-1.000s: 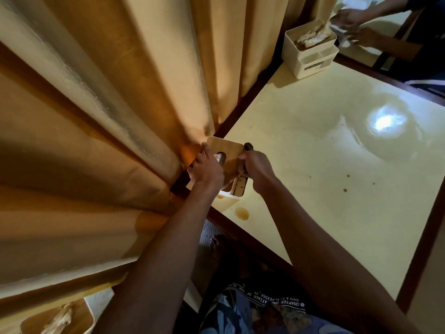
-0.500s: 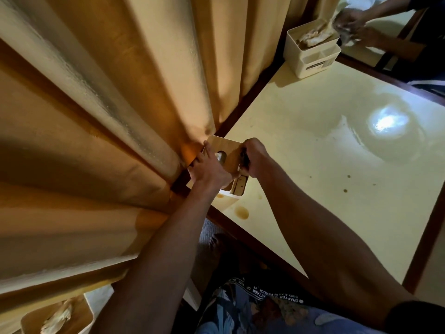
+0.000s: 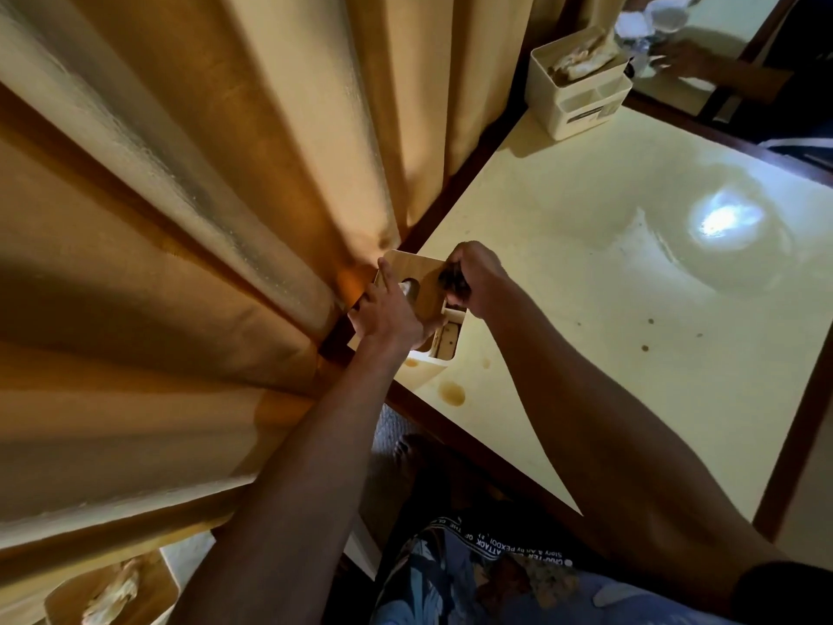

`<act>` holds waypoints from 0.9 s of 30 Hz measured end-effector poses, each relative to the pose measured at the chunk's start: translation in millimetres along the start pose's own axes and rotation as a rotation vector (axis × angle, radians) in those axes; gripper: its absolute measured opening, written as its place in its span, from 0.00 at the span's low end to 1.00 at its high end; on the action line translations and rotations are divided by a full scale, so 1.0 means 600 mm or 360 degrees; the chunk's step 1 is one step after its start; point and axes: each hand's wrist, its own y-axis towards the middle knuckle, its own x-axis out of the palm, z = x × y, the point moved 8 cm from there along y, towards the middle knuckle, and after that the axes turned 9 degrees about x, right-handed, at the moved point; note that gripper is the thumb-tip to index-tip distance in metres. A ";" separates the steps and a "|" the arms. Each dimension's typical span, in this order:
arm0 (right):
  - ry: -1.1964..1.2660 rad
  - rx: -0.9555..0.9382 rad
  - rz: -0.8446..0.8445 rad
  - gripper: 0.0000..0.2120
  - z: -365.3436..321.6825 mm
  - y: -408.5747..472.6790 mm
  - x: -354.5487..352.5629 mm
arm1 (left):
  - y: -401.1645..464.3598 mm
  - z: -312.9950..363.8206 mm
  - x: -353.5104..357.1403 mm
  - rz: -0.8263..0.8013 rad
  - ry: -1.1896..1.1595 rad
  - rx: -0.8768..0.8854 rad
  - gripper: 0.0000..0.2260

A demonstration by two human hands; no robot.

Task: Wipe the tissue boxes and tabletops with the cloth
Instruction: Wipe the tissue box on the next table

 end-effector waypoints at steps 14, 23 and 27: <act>-0.0244 -0.0188 0.0091 0.12 0.015 -0.019 -0.023 | -0.003 0.000 -0.002 0.0024 -0.0003 0.0031 0.62; -0.0399 -0.0487 0.0156 0.16 0.066 -0.100 -0.085 | 0.008 -0.018 -0.006 -0.0052 -0.0243 -0.0060 0.53; -0.0481 -0.0460 0.0118 0.16 0.105 -0.087 -0.044 | 0.006 -0.016 -0.008 -0.0120 -0.0189 -0.0044 0.54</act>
